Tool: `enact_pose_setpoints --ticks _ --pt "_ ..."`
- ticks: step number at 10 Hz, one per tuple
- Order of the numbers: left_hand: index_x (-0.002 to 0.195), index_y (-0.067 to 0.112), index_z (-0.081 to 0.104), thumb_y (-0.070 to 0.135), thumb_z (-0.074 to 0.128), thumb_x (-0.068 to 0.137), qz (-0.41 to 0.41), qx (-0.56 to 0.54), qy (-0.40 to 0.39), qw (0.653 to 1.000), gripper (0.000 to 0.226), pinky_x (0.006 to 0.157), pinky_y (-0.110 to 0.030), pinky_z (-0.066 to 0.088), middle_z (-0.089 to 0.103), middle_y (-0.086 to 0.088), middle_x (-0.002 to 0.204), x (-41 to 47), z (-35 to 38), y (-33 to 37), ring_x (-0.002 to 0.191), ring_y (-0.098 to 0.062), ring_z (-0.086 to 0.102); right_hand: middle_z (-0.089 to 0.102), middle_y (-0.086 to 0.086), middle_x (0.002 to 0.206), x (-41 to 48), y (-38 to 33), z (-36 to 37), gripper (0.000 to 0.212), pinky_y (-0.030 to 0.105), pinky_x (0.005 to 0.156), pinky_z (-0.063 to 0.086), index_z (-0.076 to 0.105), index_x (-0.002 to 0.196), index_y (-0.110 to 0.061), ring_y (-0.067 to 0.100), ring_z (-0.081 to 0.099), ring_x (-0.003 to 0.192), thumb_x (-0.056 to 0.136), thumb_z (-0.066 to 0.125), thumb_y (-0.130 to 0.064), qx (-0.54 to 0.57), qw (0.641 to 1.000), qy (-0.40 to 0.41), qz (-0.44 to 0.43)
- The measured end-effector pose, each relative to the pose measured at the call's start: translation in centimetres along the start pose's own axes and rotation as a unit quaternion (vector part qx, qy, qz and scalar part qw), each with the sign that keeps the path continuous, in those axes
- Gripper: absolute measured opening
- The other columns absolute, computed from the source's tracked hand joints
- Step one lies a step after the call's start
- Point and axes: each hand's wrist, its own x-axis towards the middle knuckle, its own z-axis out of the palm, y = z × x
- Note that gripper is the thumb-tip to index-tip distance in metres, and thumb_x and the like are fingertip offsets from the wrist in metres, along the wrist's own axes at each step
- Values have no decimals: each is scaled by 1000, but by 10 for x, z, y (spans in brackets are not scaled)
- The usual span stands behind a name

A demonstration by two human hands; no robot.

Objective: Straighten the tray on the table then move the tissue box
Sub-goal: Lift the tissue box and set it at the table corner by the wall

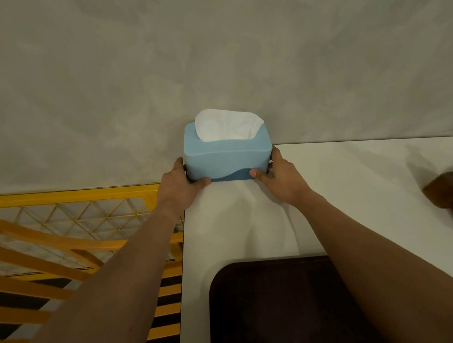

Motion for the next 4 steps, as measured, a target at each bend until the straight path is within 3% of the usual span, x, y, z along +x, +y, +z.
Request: enact_pose_setpoints --ticks 2,3,4 --pt "138 11 44 42 79 82 -4 -4 -9 1000 73 76 -32 47 67 -12 122 -1 2 1 109 -35 64 58 0 134 -2 -4 0 74 29 85 42 28 151 -20 24 58 117 93 68 -43 12 1000 0 5" --pt "150 13 26 43 81 80 -12 -21 -54 998 94 86 -34 47 59 -11 137 -2 -4 6 123 -36 58 55 0 139 -3 -7 -5 77 32 92 44 28 151 -21 25 56 122 91 71 -42 20 1000 -11 11" --pt "160 15 -1 51 80 78 -20 -32 -80 996 121 108 -42 39 34 -11 160 -7 -22 16 142 -33 40 52 -6 137 -6 -21 -13 88 30 92 40 27 152 -26 18 52 119 83 77 -48 23 1000 -7 -3"
